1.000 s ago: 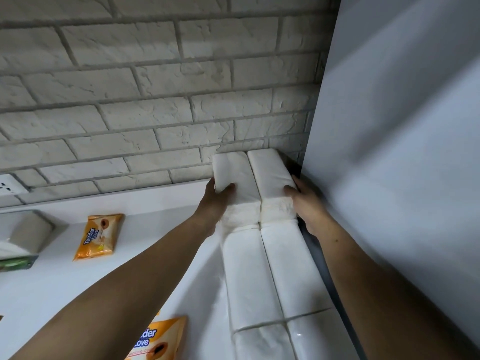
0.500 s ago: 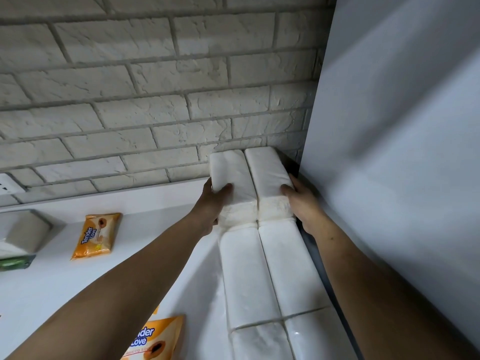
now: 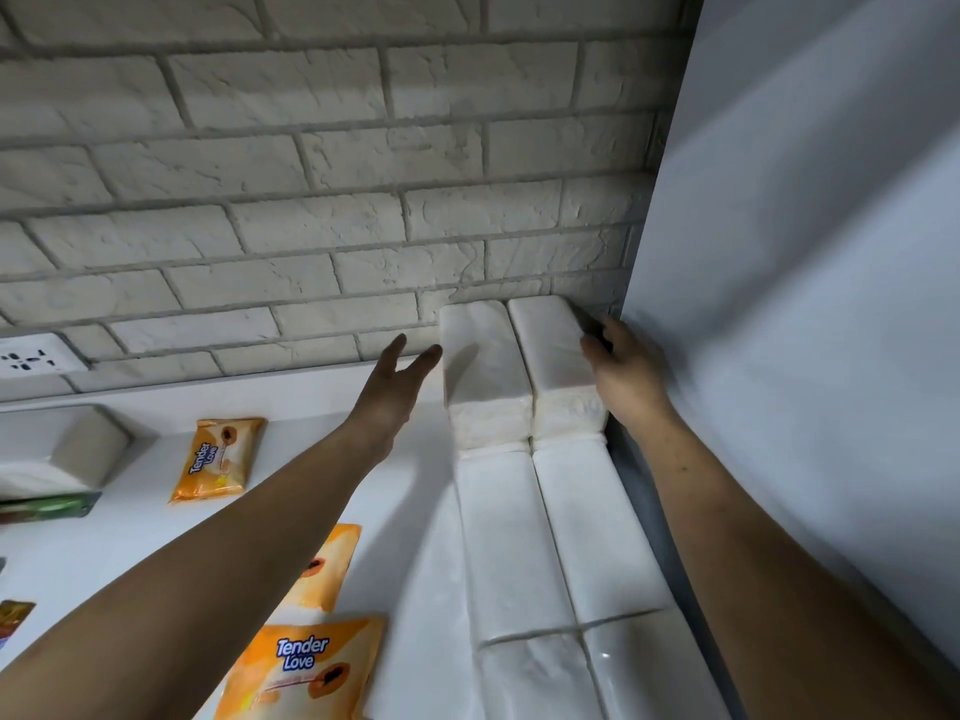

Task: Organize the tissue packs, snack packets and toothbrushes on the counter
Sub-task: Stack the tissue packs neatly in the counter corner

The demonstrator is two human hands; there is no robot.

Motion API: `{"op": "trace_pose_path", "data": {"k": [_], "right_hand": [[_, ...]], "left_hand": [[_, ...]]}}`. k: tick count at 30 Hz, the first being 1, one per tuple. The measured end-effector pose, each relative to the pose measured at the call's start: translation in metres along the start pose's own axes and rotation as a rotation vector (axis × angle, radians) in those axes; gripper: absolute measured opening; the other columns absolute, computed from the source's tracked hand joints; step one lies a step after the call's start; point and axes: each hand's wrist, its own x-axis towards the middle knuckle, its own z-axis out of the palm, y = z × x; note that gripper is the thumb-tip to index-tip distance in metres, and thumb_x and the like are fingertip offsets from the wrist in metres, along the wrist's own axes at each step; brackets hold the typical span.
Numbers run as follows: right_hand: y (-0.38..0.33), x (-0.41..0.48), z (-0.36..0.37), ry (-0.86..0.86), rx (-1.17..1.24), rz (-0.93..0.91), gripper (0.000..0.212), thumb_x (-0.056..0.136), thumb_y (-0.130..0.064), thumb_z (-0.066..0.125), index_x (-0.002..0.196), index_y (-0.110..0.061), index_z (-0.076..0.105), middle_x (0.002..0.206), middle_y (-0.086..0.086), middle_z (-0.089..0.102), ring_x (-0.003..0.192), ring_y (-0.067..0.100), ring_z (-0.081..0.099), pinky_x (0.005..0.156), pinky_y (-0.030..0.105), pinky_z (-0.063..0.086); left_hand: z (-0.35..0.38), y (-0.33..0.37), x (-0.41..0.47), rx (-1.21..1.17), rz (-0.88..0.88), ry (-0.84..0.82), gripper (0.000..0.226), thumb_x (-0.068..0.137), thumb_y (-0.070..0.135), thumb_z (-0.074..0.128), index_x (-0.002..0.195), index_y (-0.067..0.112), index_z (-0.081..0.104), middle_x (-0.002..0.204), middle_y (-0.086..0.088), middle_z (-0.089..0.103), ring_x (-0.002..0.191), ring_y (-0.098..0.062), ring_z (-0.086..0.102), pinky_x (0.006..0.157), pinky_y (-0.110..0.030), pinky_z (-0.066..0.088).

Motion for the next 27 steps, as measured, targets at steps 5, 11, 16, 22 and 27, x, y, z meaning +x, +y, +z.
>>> {"op": "trace_pose_path", "data": {"k": [5, 11, 16, 22, 27], "right_hand": [[-0.044, -0.018, 0.021, 0.006, 0.056, -0.1, 0.058, 0.102, -0.04, 0.054, 0.157, -0.029, 0.038, 0.16, -0.003, 0.042, 0.146, 0.015, 0.04, 0.12, 0.031, 0.032], [-0.097, -0.044, 0.079, -0.081, 0.11, -0.163, 0.058, 0.103, -0.037, 0.054, 0.157, -0.03, 0.036, 0.16, -0.003, 0.041, 0.147, 0.014, 0.037, 0.116, 0.026, 0.029], [-0.134, -0.071, 0.156, -0.167, 0.148, -0.187, 0.057, 0.103, -0.037, 0.055, 0.157, -0.03, 0.038, 0.16, -0.003, 0.042, 0.147, 0.013, 0.037, 0.116, 0.025, 0.029], [-0.176, -0.109, 0.264, -0.296, 0.171, -0.179, 0.058, 0.101, -0.038, 0.056, 0.156, -0.031, 0.038, 0.16, -0.001, 0.041, 0.147, 0.016, 0.038, 0.118, 0.031, 0.032], [-0.202, -0.135, 0.339, -0.387, 0.158, -0.166, 0.058, 0.102, -0.041, 0.053, 0.157, -0.035, 0.035, 0.161, -0.003, 0.039, 0.142, 0.015, 0.042, 0.11, 0.028, 0.039]], "left_hand": [[-0.05, 0.006, -0.016, 0.123, 0.144, 0.076, 0.081, 0.082, 0.072, 0.068, 0.153, 0.058, 0.032, 0.16, 0.002, 0.044, 0.142, -0.019, 0.047, 0.111, -0.037, 0.038], [-0.127, 0.012, -0.034, 0.245, 0.271, 0.144, 0.074, 0.09, 0.062, 0.07, 0.154, 0.054, 0.035, 0.161, 0.003, 0.042, 0.143, -0.018, 0.046, 0.101, -0.032, 0.042], [-0.206, 0.005, -0.052, 0.324, 0.336, 0.241, 0.072, 0.09, 0.061, 0.071, 0.153, 0.052, 0.037, 0.155, 0.005, 0.044, 0.126, -0.012, 0.053, 0.099, -0.039, 0.054], [-0.311, -0.022, -0.062, 0.416, 0.285, 0.312, 0.075, 0.088, 0.066, 0.069, 0.153, 0.054, 0.035, 0.158, 0.002, 0.043, 0.141, -0.019, 0.047, 0.109, -0.037, 0.044], [-0.396, -0.049, -0.064, 0.462, 0.229, 0.394, 0.078, 0.087, 0.068, 0.068, 0.155, 0.047, 0.036, 0.158, -0.002, 0.045, 0.142, -0.024, 0.047, 0.116, -0.046, 0.042]]}}
